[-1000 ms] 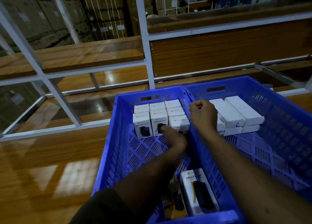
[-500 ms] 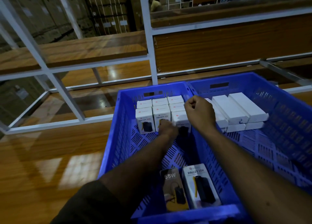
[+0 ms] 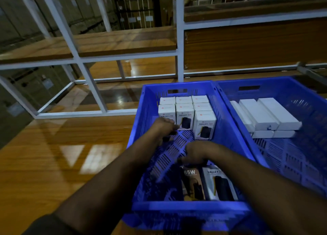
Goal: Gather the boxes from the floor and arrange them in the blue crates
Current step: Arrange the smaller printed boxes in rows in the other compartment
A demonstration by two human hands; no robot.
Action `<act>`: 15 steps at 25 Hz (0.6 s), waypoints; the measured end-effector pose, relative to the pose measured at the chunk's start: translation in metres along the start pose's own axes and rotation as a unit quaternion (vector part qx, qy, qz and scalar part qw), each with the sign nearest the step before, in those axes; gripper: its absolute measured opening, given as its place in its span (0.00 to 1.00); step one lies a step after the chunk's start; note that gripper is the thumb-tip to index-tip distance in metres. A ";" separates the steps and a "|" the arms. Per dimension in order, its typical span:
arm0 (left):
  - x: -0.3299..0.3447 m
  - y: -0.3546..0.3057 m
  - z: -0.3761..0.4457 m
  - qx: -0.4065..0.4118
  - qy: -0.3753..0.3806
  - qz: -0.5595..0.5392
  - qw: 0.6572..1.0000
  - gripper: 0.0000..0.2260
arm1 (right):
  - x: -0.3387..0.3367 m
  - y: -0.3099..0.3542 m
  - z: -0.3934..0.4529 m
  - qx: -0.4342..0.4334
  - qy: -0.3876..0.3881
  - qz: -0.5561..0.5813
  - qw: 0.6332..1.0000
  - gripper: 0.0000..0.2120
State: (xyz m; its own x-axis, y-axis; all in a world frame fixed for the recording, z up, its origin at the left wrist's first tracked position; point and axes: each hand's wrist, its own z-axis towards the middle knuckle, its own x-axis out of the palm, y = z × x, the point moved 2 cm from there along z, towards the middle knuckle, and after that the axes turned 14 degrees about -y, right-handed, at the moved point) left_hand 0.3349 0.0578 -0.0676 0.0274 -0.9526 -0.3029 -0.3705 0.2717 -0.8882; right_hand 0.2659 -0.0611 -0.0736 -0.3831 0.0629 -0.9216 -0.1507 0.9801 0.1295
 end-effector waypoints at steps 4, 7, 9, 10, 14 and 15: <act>-0.007 0.009 -0.001 0.039 -0.059 0.003 0.997 0.10 | 0.017 0.025 0.001 -0.005 0.076 -0.053 0.996 0.19; -0.001 0.012 -0.006 0.045 -0.049 0.004 0.998 0.11 | 0.025 0.027 0.004 0.001 0.082 -0.073 0.994 0.16; 0.001 0.011 -0.008 0.046 -0.040 0.001 0.998 0.10 | 0.026 0.026 0.004 0.006 0.083 -0.060 0.995 0.17; 0.002 0.011 -0.009 0.047 -0.040 0.000 0.998 0.09 | 0.021 0.026 0.003 0.015 0.070 -0.032 0.997 0.18; 0.003 0.014 -0.011 0.055 -0.046 -0.030 0.997 0.08 | -0.013 0.002 0.006 0.084 -0.124 0.182 0.972 0.17; 0.002 0.014 -0.010 0.046 -0.048 -0.039 0.997 0.09 | -0.021 -0.006 0.008 0.101 -0.179 0.237 0.949 0.18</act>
State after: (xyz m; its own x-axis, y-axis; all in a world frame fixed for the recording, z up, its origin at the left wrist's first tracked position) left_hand 0.3203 0.0585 -0.0767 0.1426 -0.9552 -0.2594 -0.2770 0.2130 -0.9370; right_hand 0.2817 -0.0673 -0.0579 -0.0236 0.5311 -0.8470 0.1528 0.8392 0.5220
